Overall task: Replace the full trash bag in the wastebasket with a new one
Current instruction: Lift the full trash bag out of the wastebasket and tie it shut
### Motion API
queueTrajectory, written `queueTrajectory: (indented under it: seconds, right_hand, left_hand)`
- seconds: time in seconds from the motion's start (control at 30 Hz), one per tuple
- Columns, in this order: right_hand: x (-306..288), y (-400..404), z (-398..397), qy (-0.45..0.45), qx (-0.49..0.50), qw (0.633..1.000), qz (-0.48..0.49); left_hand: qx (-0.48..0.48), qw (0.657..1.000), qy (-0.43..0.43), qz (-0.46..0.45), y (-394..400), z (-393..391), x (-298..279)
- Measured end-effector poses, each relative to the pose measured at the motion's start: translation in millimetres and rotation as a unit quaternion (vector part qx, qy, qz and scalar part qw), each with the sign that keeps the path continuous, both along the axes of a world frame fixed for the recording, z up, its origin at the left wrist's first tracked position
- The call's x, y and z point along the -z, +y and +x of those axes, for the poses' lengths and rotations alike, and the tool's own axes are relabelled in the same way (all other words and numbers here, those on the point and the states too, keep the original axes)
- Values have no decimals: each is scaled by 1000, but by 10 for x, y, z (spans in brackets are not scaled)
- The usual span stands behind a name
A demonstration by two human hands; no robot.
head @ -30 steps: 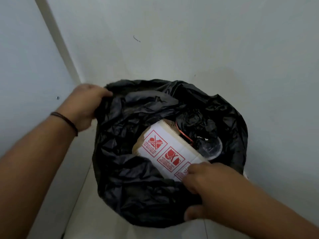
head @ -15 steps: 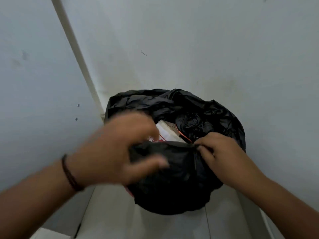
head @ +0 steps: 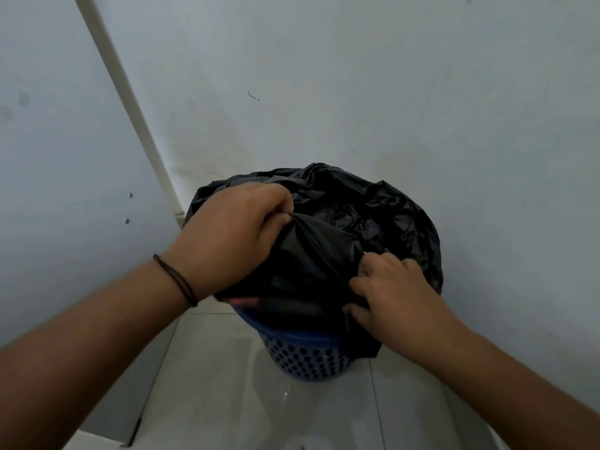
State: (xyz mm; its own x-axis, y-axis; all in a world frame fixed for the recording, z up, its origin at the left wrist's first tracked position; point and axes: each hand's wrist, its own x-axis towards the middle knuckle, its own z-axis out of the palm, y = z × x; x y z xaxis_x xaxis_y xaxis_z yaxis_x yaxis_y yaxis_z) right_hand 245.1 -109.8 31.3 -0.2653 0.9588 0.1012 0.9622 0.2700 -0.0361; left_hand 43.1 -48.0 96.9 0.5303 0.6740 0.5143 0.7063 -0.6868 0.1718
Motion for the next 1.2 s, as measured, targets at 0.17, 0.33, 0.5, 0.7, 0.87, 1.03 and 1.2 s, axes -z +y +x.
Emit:
queueTrajectory:
  seconds: [0.17, 0.33, 0.5, 0.7, 0.87, 1.03, 1.2]
  right_hand:
    - [-167, 124, 181, 149, 49, 985, 67]
    - [-315, 123, 223, 322, 64, 943, 48]
    - [-450, 96, 442, 383, 77, 918, -62]
    - [-167, 73, 544, 43, 102, 985, -129]
    - [-190, 158, 639, 138, 141, 979, 58]
    - [-322, 213, 815, 464, 187, 864, -51]
    - [219, 354, 968, 507, 428, 746, -52]
  left_hand:
    - [147, 981, 111, 61, -283, -6, 124]
    - [93, 966, 214, 110, -205, 150, 237]
    - [-6, 999, 30, 11, -33, 317, -49]
    - [-46, 998, -38, -13, 101, 410, -26]
    - [84, 988, 129, 3, 73, 456, 85]
    - [76, 989, 118, 43, 153, 440, 141]
    - [67, 991, 113, 35, 214, 432, 193]
